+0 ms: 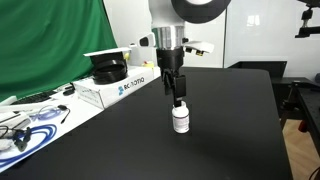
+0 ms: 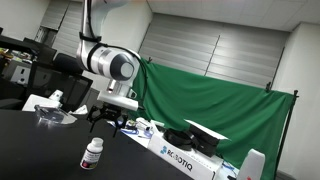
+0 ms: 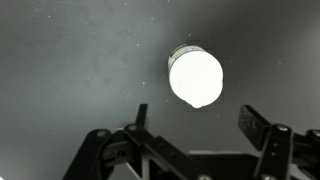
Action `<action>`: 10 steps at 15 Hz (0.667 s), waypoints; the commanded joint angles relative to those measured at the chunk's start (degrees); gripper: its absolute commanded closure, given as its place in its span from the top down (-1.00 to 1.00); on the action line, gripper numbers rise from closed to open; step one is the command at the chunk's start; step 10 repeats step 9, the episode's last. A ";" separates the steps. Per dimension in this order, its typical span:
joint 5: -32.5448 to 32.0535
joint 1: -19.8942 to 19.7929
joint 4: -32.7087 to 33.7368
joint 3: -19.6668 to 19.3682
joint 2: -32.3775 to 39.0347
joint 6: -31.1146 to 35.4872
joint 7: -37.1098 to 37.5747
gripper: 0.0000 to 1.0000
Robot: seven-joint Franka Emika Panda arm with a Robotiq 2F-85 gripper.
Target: Move the white bottle to the left
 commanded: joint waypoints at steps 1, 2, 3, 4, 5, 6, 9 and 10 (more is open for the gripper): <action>1.44 -0.95 -1.40 1.13 -6.34 -3.60 0.41 1.00; 2.20 -0.97 -1.99 1.20 -8.13 -4.55 0.20 1.00; 2.72 -0.71 -2.23 0.99 -9.58 -5.97 0.26 1.00; 4.06 -0.74 -2.30 1.16 -10.95 -8.40 -0.66 0.99; 2.34 0.15 -0.41 0.19 -6.94 -5.55 -0.10 1.00; 2.87 0.32 -0.57 0.10 -8.28 -7.06 -0.23 0.98; 3.46 0.55 -1.51 0.05 -10.12 -7.97 -0.28 0.99; 3.46 0.55 -1.51 0.05 -10.12 -7.97 -0.28 0.99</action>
